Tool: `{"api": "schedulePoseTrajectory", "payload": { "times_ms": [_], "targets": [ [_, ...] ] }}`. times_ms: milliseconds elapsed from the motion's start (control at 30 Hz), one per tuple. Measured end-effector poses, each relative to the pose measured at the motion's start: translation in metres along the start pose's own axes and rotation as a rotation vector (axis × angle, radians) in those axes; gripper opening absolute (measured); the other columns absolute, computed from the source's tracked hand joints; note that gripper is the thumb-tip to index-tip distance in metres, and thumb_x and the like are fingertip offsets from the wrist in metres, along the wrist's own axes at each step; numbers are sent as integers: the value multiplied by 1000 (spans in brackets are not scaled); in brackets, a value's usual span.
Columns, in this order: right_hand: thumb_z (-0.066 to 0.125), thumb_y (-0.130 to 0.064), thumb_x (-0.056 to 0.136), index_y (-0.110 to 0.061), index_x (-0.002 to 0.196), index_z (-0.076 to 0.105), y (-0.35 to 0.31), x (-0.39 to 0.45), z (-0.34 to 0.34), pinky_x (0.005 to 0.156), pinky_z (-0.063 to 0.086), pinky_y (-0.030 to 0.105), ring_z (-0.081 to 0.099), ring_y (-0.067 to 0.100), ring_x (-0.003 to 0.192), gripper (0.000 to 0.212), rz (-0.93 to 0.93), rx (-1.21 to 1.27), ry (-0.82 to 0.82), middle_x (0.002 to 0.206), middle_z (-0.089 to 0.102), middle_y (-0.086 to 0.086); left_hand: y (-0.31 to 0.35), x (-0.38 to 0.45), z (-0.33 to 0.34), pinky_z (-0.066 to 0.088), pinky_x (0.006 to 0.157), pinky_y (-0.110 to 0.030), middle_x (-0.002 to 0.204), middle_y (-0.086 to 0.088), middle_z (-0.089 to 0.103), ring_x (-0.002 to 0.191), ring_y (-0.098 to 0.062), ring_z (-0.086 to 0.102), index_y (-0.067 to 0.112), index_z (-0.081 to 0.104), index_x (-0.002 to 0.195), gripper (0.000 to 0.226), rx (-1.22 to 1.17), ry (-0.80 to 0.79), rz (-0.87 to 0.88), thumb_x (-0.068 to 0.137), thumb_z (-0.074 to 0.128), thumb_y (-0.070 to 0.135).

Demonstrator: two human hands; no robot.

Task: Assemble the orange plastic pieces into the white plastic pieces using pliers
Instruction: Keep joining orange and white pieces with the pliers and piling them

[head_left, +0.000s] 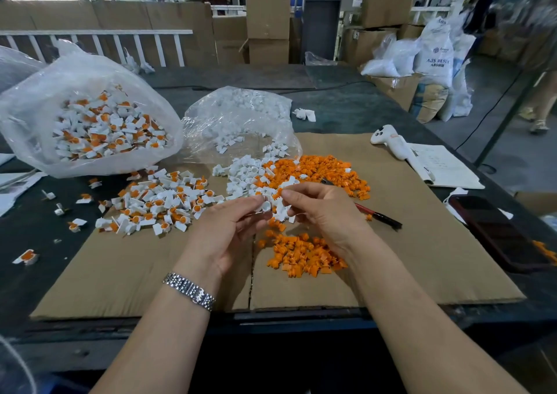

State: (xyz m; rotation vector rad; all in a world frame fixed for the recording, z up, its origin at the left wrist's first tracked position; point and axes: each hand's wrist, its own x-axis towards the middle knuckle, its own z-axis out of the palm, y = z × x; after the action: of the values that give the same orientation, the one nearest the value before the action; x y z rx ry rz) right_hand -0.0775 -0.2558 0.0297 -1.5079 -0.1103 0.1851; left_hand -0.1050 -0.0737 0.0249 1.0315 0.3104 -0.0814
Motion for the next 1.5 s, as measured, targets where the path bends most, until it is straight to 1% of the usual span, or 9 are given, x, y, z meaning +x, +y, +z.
{"api": "schedulePoseTrajectory", "payload": {
  "times_ms": [367, 467, 633, 867, 967, 1100, 1200, 1300, 1500],
  "targets": [
    [69, -28, 94, -22, 95, 72, 3, -10, 24, 77, 59, 37, 66, 7, 83, 7, -337, -557, 153, 87, 69, -11, 0, -9, 3, 62, 68, -25, 86, -19, 76, 91, -33, 78, -14, 69, 97, 16, -55, -8, 42, 87, 73, -3],
    [68, -26, 93, -22, 93, 70, 1, -12, 25, 75, 58, 34, 65, 7, 80, 5, -380, -575, 174, 86, 68, -11, 3, -14, -1, 62, 74, -25, 79, -19, 75, 85, -28, 79, -11, 69, 102, 27, -57, -71, 50, 75, 74, -7],
    [70, -28, 91, -23, 88, 68, 1, -16, 30, 69, 56, 29, 62, 5, 72, 6, -380, -577, 188, 78, 65, -12, 2, -24, 1, 61, 58, -27, 88, -18, 77, 82, -24, 79, -1, 73, 93, 23, -81, -138, 64, 71, 74, -6],
    [72, -37, 90, -22, 84, 70, -9, -21, 35, 60, 48, 20, 62, 4, 65, 16, -218, -442, 151, 73, 67, -8, 1, -22, -8, 58, 77, -17, 98, 1, 80, 95, -12, 76, 20, 81, 95, 14, 508, -31, 409, 81, 84, 18],
    [74, -30, 90, -22, 97, 70, -15, -25, 24, 67, 53, 16, 67, 6, 77, 12, -217, -406, 2, 86, 70, -6, 5, -23, -11, 61, 81, -24, 102, -7, 80, 100, -21, 76, 18, 82, 93, 25, 382, -95, 337, 70, 89, 24],
    [75, -18, 90, -26, 117, 67, -13, -29, 22, 81, 55, 23, 65, 6, 88, 29, -337, -461, -47, 94, 67, -9, 4, -19, -13, 61, 90, -31, 106, -17, 78, 105, -29, 75, 14, 82, 89, 34, 183, -165, 261, 57, 91, 23],
    [74, -17, 91, -24, 115, 71, -10, -29, 24, 84, 56, 27, 64, 8, 89, 26, -412, -505, 18, 92, 66, -11, 3, -21, -9, 60, 86, -27, 104, -17, 78, 104, -29, 75, 12, 83, 87, 27, 153, -185, 244, 61, 88, 16],
    [74, -17, 90, -23, 109, 71, -10, -29, 24, 78, 52, 16, 64, 4, 86, 20, -453, -549, 53, 88, 65, -13, 1, -24, -5, 60, 81, -25, 97, -17, 78, 97, -27, 77, 8, 81, 84, 17, 85, -175, 222, 68, 79, 3],
    [76, -14, 88, -20, 101, 69, -11, -30, 26, 77, 52, 16, 63, 4, 82, 16, -500, -629, 38, 85, 65, -13, 0, -29, -3, 61, 72, -26, 95, -19, 76, 90, -25, 77, -8, 71, 101, 29, -5, -140, 170, 72, 75, -2]
  ]
}}
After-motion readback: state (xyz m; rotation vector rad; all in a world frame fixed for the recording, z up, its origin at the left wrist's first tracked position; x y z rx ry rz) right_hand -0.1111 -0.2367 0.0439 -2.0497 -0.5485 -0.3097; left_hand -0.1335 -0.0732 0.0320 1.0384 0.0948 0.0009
